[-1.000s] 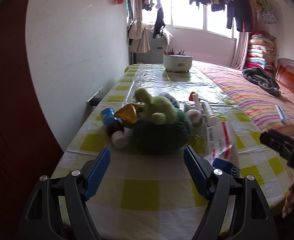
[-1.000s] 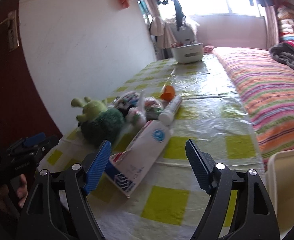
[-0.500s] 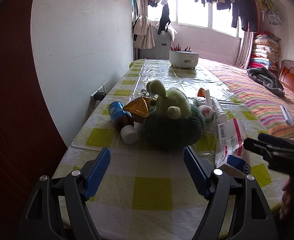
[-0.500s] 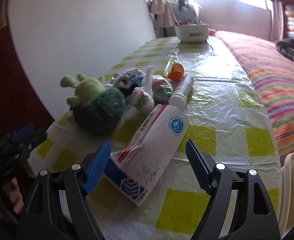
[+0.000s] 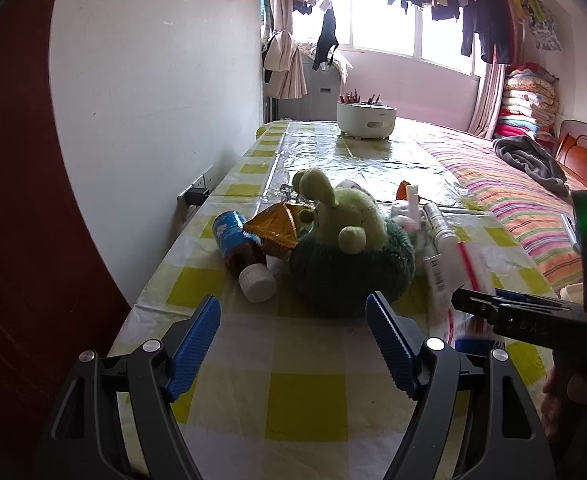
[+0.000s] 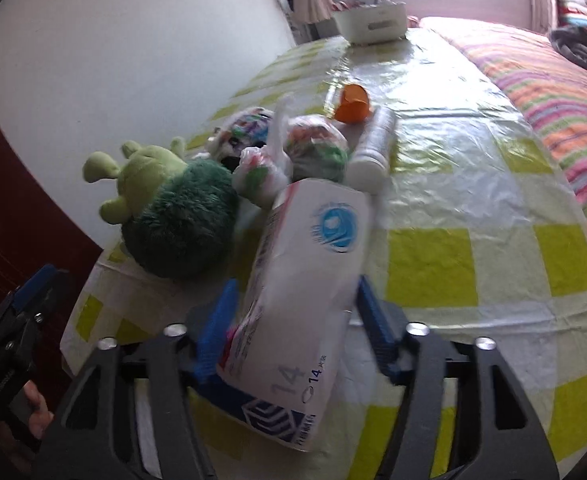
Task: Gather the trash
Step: 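Grasp the white medicine box with the right tool while the left tool grasps the green plush toy, then carry the medicine box over the cream bin and open the right tool, then lower the green plush toy into the cream bin and open the left tool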
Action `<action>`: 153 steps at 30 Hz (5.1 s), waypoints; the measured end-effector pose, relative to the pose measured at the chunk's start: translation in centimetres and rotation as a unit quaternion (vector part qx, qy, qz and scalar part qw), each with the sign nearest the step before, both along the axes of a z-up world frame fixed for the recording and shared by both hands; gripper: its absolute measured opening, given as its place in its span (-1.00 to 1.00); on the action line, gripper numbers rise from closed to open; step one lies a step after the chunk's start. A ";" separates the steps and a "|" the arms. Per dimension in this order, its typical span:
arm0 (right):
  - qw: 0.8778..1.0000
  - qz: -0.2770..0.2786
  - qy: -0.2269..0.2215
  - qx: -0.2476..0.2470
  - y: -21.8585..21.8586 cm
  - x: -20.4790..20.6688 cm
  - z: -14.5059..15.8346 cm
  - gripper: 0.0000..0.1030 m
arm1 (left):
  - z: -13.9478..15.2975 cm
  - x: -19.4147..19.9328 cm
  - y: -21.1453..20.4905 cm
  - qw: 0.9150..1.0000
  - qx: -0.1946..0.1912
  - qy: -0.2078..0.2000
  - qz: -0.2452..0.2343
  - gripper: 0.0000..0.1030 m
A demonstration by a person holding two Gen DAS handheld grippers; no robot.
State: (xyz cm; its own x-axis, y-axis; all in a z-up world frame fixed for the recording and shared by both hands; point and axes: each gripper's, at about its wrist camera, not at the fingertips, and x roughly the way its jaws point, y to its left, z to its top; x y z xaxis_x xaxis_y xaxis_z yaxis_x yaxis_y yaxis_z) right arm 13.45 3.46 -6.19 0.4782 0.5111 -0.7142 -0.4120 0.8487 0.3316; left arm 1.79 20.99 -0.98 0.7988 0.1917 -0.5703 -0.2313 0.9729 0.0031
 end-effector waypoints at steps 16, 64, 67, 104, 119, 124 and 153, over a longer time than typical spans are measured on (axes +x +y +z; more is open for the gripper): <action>0.998 -0.011 -0.052 0.030 -3.0 -1.3 1.9 -0.20 | 0.0 4.5 0.0 0.996 -0.076 0.009 -0.036 0.42; 0.991 -0.063 -0.101 0.052 -8.4 -3.1 4.3 -0.18 | 1.1 5.4 -4.1 0.997 -0.040 -0.024 -0.063 0.05; 0.990 -0.068 -0.107 0.054 -9.0 -3.4 4.5 -0.18 | 1.3 5.1 -4.6 0.997 -0.039 -0.027 -0.069 0.04; 0.967 -0.203 -0.140 0.063 -22.1 -6.0 6.0 -0.18 | 2.9 5.7 -17.9 0.976 -0.018 -0.031 -0.215 0.04; 0.940 -0.311 -0.134 0.042 -30.1 -6.7 5.0 -0.17 | 2.7 6.0 -24.3 0.959 -0.010 -0.024 -0.283 0.04; 0.932 -0.338 -0.124 0.037 -31.7 -6.6 4.3 -0.14 | 2.6 6.3 -25.9 0.954 -0.009 -0.022 -0.300 0.04; 0.861 -0.459 -0.169 0.138 -37.7 -10.4 5.3 0.45 | 0.1 8.3 -35.1 0.923 -0.023 0.032 -0.383 0.07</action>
